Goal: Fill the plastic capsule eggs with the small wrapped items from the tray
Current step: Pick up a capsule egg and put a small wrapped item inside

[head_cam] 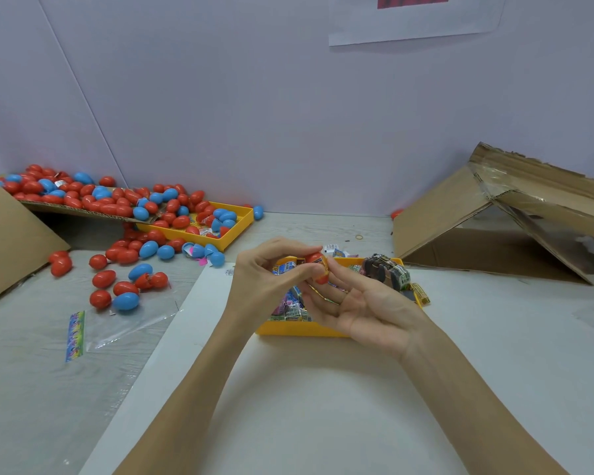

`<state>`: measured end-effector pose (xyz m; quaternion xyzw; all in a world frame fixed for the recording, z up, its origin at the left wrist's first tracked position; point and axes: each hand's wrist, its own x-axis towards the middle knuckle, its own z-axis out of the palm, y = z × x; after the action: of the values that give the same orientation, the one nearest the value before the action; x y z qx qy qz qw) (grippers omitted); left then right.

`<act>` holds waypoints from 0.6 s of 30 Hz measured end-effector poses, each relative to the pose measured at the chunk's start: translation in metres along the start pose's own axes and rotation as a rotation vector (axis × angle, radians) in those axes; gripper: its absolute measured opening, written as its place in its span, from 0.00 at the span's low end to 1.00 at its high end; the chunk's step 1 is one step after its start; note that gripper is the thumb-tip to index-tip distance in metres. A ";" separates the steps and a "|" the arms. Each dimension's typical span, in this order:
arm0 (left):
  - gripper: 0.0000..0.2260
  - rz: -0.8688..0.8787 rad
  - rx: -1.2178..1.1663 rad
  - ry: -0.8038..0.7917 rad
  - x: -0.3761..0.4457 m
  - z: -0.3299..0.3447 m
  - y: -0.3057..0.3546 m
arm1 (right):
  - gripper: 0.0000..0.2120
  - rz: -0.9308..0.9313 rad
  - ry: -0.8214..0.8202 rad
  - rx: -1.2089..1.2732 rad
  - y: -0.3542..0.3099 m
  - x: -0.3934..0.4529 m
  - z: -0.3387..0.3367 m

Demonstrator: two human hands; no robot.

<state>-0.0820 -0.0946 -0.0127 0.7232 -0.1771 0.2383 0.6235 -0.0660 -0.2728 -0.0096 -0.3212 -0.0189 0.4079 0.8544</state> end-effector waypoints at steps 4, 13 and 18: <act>0.11 -0.035 -0.013 0.008 0.000 0.000 -0.003 | 0.13 -0.137 0.020 -0.258 -0.001 0.000 0.000; 0.11 -0.179 -0.062 -0.039 -0.001 0.001 -0.010 | 0.14 -0.090 0.042 -0.250 -0.002 -0.001 -0.002; 0.10 -0.265 -0.127 -0.079 -0.001 0.001 -0.008 | 0.13 -0.003 0.003 -0.118 -0.002 -0.002 -0.003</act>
<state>-0.0780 -0.0948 -0.0195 0.7084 -0.1193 0.1137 0.6863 -0.0648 -0.2765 -0.0098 -0.3716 -0.0419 0.4044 0.8346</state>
